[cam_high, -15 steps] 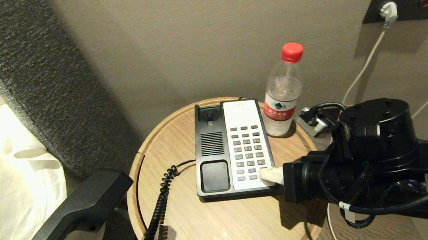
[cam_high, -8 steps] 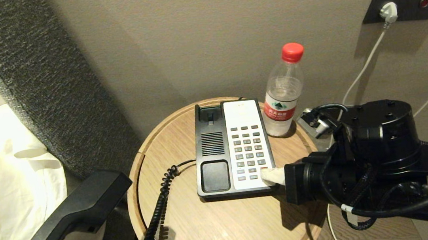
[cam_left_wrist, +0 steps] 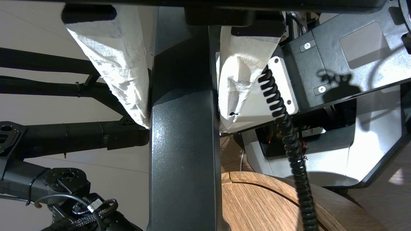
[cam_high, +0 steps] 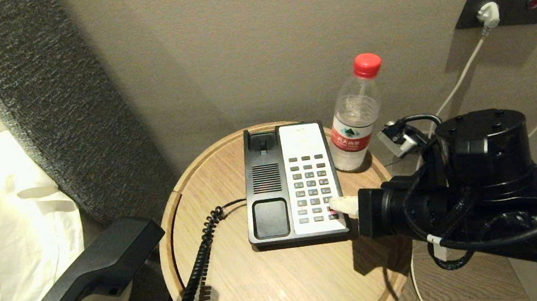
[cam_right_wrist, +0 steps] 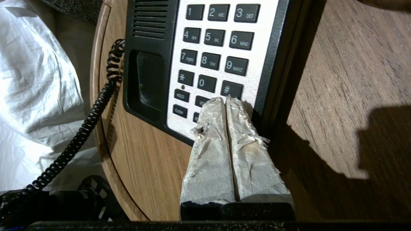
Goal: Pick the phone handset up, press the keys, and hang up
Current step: Dial the number, then put the handset back
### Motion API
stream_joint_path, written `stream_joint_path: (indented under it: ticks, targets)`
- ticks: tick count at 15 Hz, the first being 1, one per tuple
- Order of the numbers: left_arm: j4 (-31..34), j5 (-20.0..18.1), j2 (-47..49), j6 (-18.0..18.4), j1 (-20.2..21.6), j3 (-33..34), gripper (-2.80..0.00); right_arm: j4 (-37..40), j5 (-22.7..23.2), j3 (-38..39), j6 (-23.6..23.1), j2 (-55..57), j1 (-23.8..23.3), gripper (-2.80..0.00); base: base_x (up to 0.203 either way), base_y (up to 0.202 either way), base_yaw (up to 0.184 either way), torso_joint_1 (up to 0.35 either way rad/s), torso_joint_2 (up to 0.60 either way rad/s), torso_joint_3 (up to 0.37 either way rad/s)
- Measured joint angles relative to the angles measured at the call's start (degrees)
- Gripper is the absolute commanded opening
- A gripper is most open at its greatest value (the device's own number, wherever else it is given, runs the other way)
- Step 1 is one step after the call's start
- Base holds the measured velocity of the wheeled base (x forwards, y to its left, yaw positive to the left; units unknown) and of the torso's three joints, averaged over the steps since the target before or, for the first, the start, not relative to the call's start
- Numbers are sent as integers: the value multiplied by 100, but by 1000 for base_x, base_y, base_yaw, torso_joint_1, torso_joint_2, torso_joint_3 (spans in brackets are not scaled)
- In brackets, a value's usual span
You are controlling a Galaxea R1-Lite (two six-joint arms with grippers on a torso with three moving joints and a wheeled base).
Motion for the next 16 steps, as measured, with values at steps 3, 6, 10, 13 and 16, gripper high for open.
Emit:
stream_joint_path:
  ticks: [3, 6, 10, 13, 16]
  targets:
    - [0, -2, -2, 1, 0, 4, -280, -17, -8, -6, 0, -38, 0, -280, 0, 0, 0, 0, 0, 0]
    - [-2, 16, 25, 6, 0, -9, -280, -20, -26, 13, 0, -112, 0, -280, 0, 0, 0, 0, 0, 0]
    - [-22, 50, 244, 266, 0, -126, -280, -32, -74, 123, -2, -302, -60, -280, 0, 0, 0, 0, 0, 0]
    - [-96, 135, 565, 680, 2, -239, -280, 0, -80, 201, -18, -501, -168, -280, 0, 0, 0, 0, 0, 0]
    - [-105, 269, 932, 847, 2, -514, -280, 121, -80, 267, -11, -705, -265, -280, 0, 0, 0, 0, 0, 0]
